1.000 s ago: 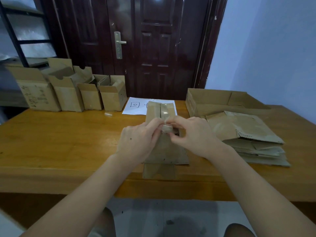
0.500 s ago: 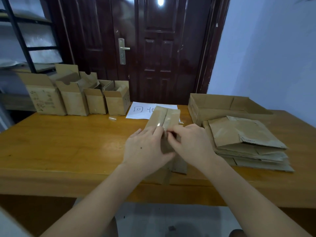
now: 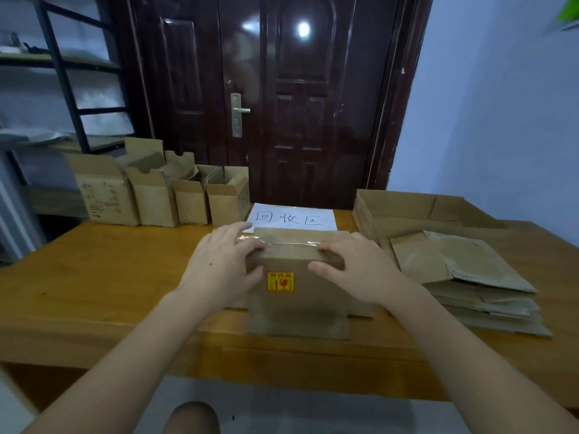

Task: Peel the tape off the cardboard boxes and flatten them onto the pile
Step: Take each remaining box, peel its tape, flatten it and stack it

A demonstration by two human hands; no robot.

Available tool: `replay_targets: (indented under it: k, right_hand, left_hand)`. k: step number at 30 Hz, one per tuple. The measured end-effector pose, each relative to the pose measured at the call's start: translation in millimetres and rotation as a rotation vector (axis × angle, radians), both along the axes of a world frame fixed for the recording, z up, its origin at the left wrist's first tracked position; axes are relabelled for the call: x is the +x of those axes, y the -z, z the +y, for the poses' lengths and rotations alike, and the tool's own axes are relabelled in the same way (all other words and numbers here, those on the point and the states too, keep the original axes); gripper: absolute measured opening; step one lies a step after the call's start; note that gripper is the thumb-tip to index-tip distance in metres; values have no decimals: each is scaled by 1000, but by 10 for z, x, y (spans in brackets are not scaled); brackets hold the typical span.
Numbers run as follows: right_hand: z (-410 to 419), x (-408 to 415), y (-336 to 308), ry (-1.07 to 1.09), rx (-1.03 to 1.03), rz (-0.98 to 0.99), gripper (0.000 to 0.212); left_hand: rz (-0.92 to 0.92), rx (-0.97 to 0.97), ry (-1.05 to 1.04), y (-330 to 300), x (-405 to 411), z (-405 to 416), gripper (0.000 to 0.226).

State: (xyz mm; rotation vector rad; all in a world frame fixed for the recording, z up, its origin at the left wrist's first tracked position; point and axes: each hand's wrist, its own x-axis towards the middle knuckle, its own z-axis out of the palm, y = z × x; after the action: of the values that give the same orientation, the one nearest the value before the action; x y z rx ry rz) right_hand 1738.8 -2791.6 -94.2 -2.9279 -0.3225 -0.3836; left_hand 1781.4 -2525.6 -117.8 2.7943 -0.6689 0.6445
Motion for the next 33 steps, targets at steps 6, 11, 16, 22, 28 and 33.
replay_targets:
  k: [6, 11, 16, 22, 28, 33]
  right_hand:
    - [301, -110, -60, -82, 61, -232, 54]
    - [387, -21, 8, -192, 312, -161, 32]
    - [334, 464, -1, -96, 324, -165, 21]
    - [444, 1037, -2, -17, 209, 55, 30]
    - [568, 1221, 70, -48, 372, -104, 8]
    - [586, 1122, 33, -110, 531, -145, 7]
  left_hand:
    - [292, -310, -117, -43, 286, -28, 41]
    - [406, -509, 4, -17, 487, -207, 35]
    - [440, -488, 208, -122, 558, -297, 39]
    - [321, -441, 288, -141, 604, -321, 40]
    - [219, -507, 203, -88, 607, -371, 45]
    - [162, -494, 92, -105, 656, -427, 41]
